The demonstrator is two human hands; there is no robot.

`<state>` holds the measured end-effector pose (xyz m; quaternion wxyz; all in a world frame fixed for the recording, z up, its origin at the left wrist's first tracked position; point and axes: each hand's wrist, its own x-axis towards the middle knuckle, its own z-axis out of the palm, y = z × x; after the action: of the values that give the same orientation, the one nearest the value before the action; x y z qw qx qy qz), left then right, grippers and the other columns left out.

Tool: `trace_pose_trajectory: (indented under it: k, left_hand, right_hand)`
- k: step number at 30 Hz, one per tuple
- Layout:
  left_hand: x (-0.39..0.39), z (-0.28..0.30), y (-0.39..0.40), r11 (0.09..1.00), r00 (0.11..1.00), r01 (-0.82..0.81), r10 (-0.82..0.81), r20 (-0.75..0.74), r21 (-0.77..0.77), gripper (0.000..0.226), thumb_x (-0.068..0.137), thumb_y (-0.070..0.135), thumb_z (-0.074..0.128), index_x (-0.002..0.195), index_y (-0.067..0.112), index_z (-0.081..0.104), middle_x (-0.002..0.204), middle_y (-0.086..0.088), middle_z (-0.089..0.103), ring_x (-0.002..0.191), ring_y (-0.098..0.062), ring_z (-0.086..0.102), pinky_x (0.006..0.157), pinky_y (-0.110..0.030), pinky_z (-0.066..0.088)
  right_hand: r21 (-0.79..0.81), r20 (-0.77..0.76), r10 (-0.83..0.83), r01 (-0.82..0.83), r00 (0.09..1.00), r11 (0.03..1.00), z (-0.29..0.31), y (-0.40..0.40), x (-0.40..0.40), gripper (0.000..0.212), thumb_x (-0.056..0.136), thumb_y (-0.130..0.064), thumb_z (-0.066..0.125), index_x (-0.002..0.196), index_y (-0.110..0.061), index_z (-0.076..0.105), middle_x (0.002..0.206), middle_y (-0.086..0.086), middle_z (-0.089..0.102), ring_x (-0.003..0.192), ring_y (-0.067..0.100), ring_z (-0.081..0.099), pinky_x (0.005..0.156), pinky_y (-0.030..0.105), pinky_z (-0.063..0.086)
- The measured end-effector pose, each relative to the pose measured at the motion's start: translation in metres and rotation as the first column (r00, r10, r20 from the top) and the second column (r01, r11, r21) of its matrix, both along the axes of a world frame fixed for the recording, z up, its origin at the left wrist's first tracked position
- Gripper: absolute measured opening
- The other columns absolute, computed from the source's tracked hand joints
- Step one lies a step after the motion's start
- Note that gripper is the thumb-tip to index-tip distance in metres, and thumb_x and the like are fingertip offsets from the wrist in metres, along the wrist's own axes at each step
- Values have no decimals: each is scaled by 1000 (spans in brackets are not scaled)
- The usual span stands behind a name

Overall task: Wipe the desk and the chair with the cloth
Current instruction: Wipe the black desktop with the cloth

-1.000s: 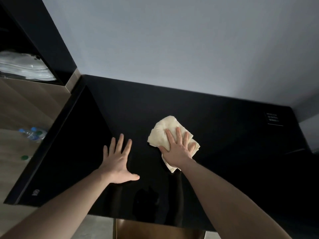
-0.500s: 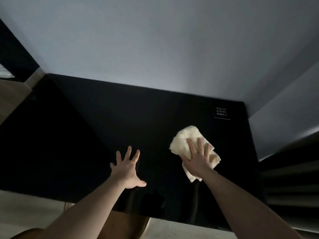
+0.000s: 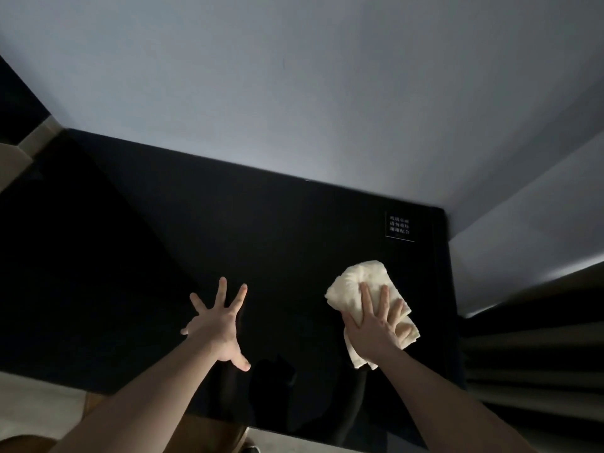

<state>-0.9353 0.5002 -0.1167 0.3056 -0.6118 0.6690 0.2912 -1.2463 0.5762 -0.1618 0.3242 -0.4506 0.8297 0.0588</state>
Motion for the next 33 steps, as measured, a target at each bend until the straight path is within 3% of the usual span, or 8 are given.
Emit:
trace_pose_trajectory:
  k: [3, 8, 12, 17, 23, 33]
  left_hand:
    - [-10, 0, -5, 1000, 1000, -3, 3, 0, 0, 163, 55, 72, 93, 158, 44, -30, 166, -5, -42, 156, -56, -13, 117, -77, 27]
    - [-60, 3, -19, 999, 993, 34, -36, -115, -24, 151, 61, 75, 88, 165, 39, -16, 168, -2, -38, 157, -51, -17, 117, -75, 29]
    - [-117, 1, -38, 1000, 989, 1, -2, -148, -8, 152, 62, 74, 88, 163, 42, -20, 167, -1, -41, 154, -55, -21, 118, -77, 25]
    - [-166, -6, -60, 989, 984, -143, 138, -113, -31, 159, 56, 72, 92, 157, 50, -28, 164, 0, -45, 151, -61, -21, 115, -82, 22]
    - [-176, -8, -64, 981, 978, -191, 190, -88, -11, 163, 54, 66, 97, 152, 57, -33, 158, 10, -52, 151, -57, -27, 115, -81, 22]
    - [-179, -15, -72, 979, 976, -201, 198, -86, -28, 165, 49, 64, 99, 147, 63, -35, 156, 17, -53, 152, -54, -29, 116, -82, 20]
  right_hand:
    - [16, 13, 21, -21, 1000, 1000, 2, -8, -14, 79, 100, -78, 26, 157, -58, -26, 167, -8, -43, 153, 38, -40, 120, 76, -8]
    - [15, 13, 35, -35, 999, 999, 5, -28, -49, 82, 100, -78, 28, 156, -57, -28, 166, -7, -45, 153, 39, -39, 122, 74, -5]
    - [-15, 13, 56, -56, 998, 998, 4, -54, -94, 84, 99, -80, 31, 152, -60, -31, 163, -10, -47, 154, 36, -39, 124, 72, -4]
    - [-61, -58, 132, -135, 990, 989, -4, -103, -159, 84, 101, -76, 33, 160, -53, -22, 168, -5, -39, 156, 36, -32, 125, 69, -7]
    - [-118, -29, 106, -108, 994, 987, -14, -146, -212, 82, 101, -75, 32, 162, -51, -18, 171, -5, -33, 157, 35, -31, 123, 71, -9]
    - [-161, 0, 85, -84, 996, 983, -15, -200, -234, 79, 101, -78, 28, 164, -51, -12, 172, -6, -30, 158, 36, -30, 122, 73, -11]
